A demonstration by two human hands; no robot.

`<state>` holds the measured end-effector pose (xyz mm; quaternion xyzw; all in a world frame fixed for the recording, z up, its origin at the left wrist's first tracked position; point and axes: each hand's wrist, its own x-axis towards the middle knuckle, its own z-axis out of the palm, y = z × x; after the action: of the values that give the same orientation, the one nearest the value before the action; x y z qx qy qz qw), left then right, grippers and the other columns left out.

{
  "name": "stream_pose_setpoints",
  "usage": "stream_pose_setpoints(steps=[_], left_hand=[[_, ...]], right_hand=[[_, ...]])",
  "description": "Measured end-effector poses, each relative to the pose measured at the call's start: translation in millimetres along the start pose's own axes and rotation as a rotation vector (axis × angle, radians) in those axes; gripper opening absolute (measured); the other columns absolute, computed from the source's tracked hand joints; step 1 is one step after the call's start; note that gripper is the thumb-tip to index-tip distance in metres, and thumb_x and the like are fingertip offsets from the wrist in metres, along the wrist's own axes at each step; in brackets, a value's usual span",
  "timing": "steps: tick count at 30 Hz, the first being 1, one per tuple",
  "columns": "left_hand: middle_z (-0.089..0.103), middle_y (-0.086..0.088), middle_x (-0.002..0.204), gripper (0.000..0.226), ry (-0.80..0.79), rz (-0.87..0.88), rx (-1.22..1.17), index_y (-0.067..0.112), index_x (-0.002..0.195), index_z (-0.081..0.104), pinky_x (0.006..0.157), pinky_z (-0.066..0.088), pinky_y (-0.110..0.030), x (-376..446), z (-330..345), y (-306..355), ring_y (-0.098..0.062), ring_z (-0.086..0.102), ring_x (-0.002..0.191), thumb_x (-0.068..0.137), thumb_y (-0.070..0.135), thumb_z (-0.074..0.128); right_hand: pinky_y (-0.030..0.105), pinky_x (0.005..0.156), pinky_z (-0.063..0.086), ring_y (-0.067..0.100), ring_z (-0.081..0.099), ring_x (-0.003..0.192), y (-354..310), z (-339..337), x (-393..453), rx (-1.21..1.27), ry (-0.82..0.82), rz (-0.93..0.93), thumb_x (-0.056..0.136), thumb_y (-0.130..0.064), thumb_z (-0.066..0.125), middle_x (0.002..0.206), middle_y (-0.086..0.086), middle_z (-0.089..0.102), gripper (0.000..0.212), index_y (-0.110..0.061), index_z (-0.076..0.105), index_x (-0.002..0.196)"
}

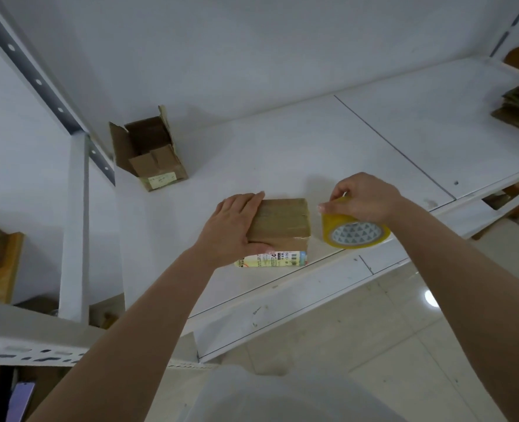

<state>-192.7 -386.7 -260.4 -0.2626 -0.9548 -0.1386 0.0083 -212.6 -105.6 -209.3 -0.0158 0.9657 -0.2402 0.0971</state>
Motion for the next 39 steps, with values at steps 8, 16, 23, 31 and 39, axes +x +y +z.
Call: stream_pose_setpoints(steps=[8, 16, 23, 31, 39], left_hand=[[0.032, -0.006, 0.151, 0.106, -0.031, 0.018, 0.012, 0.017, 0.154, 0.019, 0.118, 0.015, -0.048, 3.5, -2.3, -2.7, -0.025, 0.028, 0.138, 0.073, 0.073, 0.059], [0.008, -0.004, 0.163, 0.104, -0.184, 0.037, 0.326, 0.018, 0.156, 0.000, 0.117, 0.002, -0.054, 12.6, -29.0, -20.7, -0.028, 0.003, 0.150, 0.079, 0.077, 0.040], [-0.015, 0.000, 0.163, 0.075, -0.184, 0.067, 0.317, 0.025, 0.154, -0.012, 0.119, 0.005, -0.052, 14.5, 2.6, 32.5, -0.027, -0.013, 0.149, 0.098, 0.056, 0.028], [0.043, -0.004, 0.150, 0.045, 0.332, -0.344, -0.400, 0.016, 0.143, 0.045, 0.115, 0.026, -0.036, -17.0, -32.9, -0.6, -0.023, 0.032, 0.143, 0.100, 0.027, 0.050], [0.047, -0.005, 0.108, 0.064, -0.324, -0.899, 0.130, 0.010, 0.121, 0.049, 0.075, 0.038, -0.033, -77.8, -15.2, -16.7, -0.027, 0.052, 0.111, 0.080, 0.056, 0.067]], right_hand=[[0.025, 0.059, 0.030, 0.001, 0.051, 0.070, -4.8, 12.4, 10.9, -0.144, -0.050, 0.066, 0.075, -0.069, 0.064, 0.079, -0.017, 0.059, 0.039, -0.031, 0.067, 0.081], [0.027, 0.062, 0.034, 0.012, 0.057, 0.084, -18.4, 23.6, 18.8, -0.055, -0.023, 0.049, 0.073, -0.071, 0.063, 0.088, -0.015, 0.059, 0.039, -0.033, 0.065, 0.082], [0.030, 0.073, 0.039, 0.011, 0.057, 0.094, -23.1, 29.4, 23.9, -0.006, -0.013, -0.016, 0.076, -0.062, 0.068, 0.099, -0.016, 0.060, 0.026, -0.039, 0.069, 0.089], [0.027, 0.068, 0.038, 0.008, 0.058, 0.091, -26.4, 32.7, 24.1, -0.008, -0.004, -0.020, 0.080, -0.058, 0.067, 0.094, -0.019, 0.066, 0.018, -0.042, 0.072, 0.085], [0.028, 0.068, 0.038, 0.008, 0.056, 0.088, -48.7, 41.7, 30.8, -0.030, 0.016, -0.024, 0.078, -0.061, 0.067, 0.085, -0.020, 0.063, 0.020, -0.041, 0.068, 0.077]])
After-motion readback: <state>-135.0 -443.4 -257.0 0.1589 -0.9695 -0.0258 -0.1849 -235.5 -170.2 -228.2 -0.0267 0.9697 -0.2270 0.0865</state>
